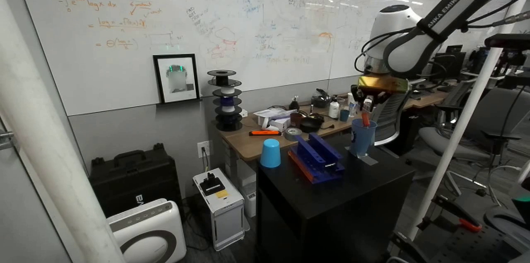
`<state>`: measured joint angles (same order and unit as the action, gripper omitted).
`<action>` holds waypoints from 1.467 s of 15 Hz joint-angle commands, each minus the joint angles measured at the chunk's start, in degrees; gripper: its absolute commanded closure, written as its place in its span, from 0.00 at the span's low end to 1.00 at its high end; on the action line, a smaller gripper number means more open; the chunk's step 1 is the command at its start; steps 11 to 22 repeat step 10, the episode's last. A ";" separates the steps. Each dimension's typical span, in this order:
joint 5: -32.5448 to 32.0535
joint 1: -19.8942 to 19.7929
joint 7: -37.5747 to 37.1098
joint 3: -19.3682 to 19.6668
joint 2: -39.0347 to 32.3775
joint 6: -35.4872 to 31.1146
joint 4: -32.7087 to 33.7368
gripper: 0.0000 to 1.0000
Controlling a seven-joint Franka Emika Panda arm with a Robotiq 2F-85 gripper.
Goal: Move the wrench to the large blue cup on the right.
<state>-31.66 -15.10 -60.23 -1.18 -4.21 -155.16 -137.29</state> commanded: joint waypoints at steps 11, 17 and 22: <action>40.06 14.03 42.22 1.90 31.43 39.27 -3.77 0.00; 40.06 14.03 42.22 1.90 31.43 39.27 -3.77 0.00; 40.06 14.03 42.22 1.90 31.43 39.27 -3.77 0.00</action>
